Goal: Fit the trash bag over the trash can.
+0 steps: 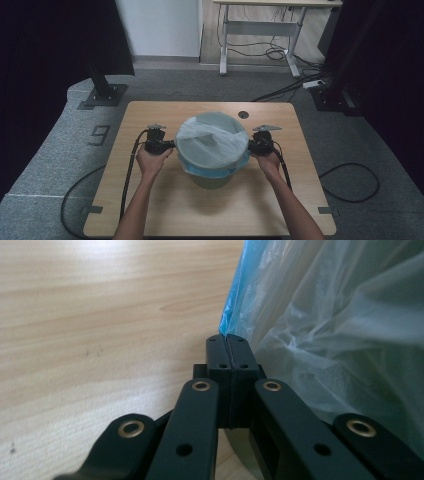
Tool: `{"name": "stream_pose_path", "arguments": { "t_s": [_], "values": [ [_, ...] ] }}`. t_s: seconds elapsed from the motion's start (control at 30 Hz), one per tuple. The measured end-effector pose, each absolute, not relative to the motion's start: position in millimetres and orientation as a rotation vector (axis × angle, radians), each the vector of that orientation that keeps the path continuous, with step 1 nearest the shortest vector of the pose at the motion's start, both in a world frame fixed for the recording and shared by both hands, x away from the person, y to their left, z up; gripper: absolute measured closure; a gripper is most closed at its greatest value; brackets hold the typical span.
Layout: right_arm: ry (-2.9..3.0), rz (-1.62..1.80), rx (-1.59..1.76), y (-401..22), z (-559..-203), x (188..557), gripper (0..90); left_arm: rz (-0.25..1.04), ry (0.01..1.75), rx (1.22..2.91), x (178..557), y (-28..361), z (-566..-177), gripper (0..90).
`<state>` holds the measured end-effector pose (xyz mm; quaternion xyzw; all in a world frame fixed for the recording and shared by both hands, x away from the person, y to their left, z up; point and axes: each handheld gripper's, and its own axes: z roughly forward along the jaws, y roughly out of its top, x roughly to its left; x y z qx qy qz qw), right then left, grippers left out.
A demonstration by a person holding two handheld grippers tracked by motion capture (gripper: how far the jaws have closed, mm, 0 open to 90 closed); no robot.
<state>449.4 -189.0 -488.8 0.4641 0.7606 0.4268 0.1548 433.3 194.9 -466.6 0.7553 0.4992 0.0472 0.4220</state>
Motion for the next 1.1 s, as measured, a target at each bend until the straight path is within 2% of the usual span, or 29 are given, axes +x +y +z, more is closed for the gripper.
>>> {"name": "stream_pose_path", "arguments": {
  "t_s": [0.27, 0.3, 0.33, 0.47, 0.7, 0.9, 1.1],
  "values": [
    [2.186, 1.217, 1.389, -200.4, -499.8, 445.7, 87.7, 0.108, 1.258, 1.893, 429.1, 199.4, -472.5, 90.0],
    [2.172, 1.23, 1.392, -202.8, -497.7, 445.0, 84.4, 0.11, 1.255, 1.893, 428.6, 199.9, -472.1, 90.0],
    [2.135, 1.251, 1.396, -206.8, -493.1, 443.3, 77.1, 0.111, 1.253, 1.89, 428.3, 200.6, -471.5, 90.0],
    [2.013, 1.299, 1.365, -221.7, -472.2, 431.3, 64.2, 0.107, 1.25, 1.873, 428.0, 203.6, -469.7, 90.0],
    [2.023, 1.45, 1.211, -235.8, -455.8, 391.9, 55.2, 0.114, 1.236, 1.866, 424.7, 205.3, -465.2, 90.0],
    [2.117, 1.591, 1.048, -221.5, -458.2, 350.4, 47.8, 0.115, 1.226, 1.861, 421.1, 205.8, -461.5, 90.0],
    [2.145, 1.726, 0.945, -198.9, -457.9, 328.9, 39.8, 0.123, 1.215, 1.865, 417.3, 205.9, -458.0, 90.0]
  ]
}}
